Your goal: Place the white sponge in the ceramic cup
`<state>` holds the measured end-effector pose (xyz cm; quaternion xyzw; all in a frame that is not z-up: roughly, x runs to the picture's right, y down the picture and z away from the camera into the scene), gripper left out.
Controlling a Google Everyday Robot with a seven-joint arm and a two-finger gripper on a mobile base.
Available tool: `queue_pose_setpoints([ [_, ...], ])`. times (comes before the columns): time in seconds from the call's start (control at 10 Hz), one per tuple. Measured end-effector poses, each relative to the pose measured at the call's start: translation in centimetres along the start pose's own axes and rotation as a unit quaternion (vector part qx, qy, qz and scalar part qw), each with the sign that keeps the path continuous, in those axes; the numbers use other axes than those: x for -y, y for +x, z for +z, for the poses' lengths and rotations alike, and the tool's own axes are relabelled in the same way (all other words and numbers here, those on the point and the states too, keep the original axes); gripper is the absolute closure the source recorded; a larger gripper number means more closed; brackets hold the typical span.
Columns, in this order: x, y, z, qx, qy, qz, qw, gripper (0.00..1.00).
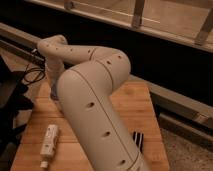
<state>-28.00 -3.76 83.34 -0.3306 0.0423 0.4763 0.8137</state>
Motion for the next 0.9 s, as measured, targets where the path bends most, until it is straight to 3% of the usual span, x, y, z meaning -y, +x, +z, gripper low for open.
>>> queue_pose_setpoints([
  [0.2, -0.5, 0.0, 0.6, 0.002, -0.009, 0.003, 1.0, 0.26],
  [0.6, -1.7, 0.9, 1.5, -0.003, -0.027, 0.007, 0.9996, 0.25],
  [0.9, -1.3, 1.6, 0.9, -0.003, -0.017, 0.015, 0.9997, 0.25],
])
